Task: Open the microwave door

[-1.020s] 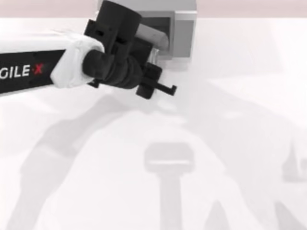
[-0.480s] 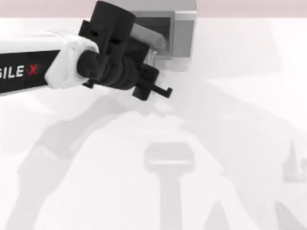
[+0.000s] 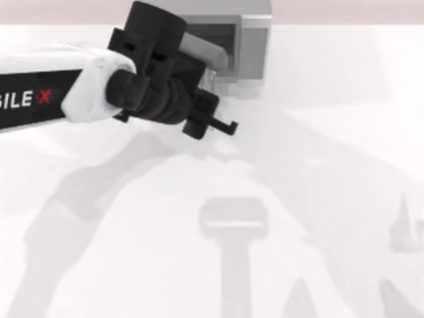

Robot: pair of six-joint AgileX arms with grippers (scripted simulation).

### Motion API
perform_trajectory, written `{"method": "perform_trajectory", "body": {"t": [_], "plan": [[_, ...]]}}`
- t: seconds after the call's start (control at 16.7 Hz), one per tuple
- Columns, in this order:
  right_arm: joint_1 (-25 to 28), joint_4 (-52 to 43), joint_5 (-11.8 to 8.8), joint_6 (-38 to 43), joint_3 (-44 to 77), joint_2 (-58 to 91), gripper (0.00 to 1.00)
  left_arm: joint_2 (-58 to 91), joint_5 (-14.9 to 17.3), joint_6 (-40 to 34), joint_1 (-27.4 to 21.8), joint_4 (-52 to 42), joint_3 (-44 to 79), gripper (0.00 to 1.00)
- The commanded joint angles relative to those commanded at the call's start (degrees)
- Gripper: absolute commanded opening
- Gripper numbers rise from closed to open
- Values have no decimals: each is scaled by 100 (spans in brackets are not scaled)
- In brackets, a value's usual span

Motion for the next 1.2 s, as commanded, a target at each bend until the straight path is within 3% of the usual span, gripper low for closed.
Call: {"method": "perform_trajectory", "body": {"t": [0.72,1.2], "plan": [[0,0,0,0,0,0,100,0,0,0,0,0,0,0],[0,0,0,0,0,0,100,-115,275,326,132,-15,-143,0]]}}
